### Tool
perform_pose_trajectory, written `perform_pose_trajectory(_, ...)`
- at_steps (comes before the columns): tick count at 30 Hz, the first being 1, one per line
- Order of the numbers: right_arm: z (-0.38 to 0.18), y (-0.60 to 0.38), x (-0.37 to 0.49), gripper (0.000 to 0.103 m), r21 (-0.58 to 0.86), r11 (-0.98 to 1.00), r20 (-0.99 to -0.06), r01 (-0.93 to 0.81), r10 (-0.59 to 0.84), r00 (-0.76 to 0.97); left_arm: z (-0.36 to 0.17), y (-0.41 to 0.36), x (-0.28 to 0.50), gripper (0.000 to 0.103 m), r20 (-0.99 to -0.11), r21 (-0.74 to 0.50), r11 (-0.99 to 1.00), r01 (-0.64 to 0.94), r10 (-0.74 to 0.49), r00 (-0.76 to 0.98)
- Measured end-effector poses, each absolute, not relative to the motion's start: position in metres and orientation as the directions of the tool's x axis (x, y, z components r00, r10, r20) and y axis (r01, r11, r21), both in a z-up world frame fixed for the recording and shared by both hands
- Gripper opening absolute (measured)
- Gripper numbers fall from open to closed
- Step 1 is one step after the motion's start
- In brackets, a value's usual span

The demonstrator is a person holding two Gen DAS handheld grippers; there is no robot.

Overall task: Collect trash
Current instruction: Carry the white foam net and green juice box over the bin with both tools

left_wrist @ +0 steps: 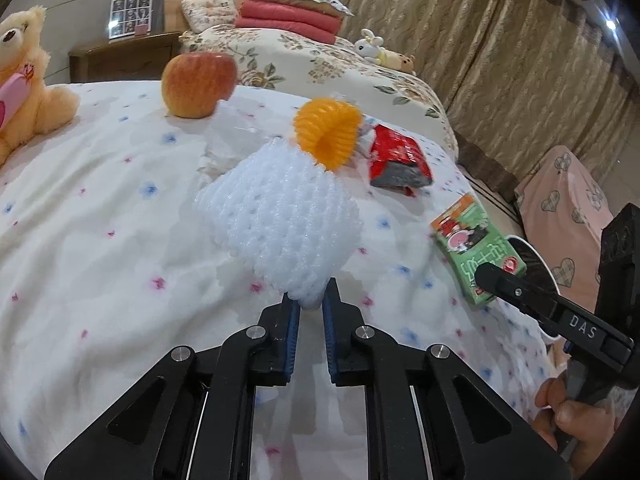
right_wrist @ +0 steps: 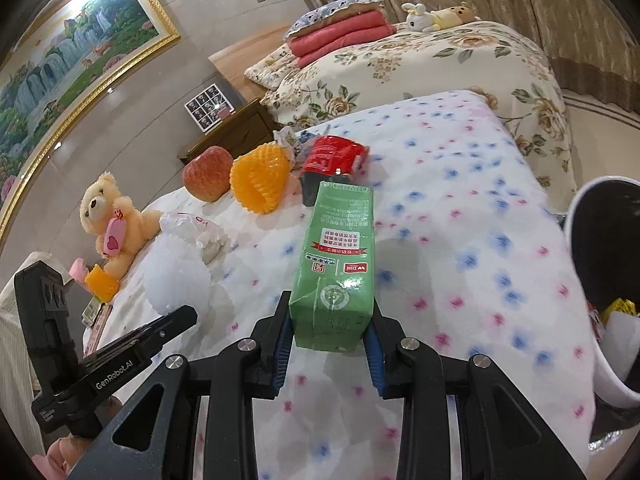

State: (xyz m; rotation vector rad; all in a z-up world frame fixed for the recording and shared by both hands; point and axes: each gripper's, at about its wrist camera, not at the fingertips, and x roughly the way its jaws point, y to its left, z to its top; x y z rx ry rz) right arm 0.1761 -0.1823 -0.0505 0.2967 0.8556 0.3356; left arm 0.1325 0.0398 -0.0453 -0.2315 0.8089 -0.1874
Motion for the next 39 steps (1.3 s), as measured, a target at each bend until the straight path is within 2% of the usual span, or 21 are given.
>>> perform_pose_trajectory(17,-0.047,-0.237,0.141,0.032,0.353,0.932,-0.676,-0.086,0.317,0.665,-0.042,-0.026,0.114,0.01,-0.693,-0.27,0.936,0.226,-0.352,0.63)
perform_pose_trajectory(39,-0.041,-0.296,0.116,0.032,0.377,0.926,-0.651,0.023,0.247,0.718,-0.03,-0.103,0.116,0.01,-0.694,-0.245,0.894,0.376,-0.432,0.576)
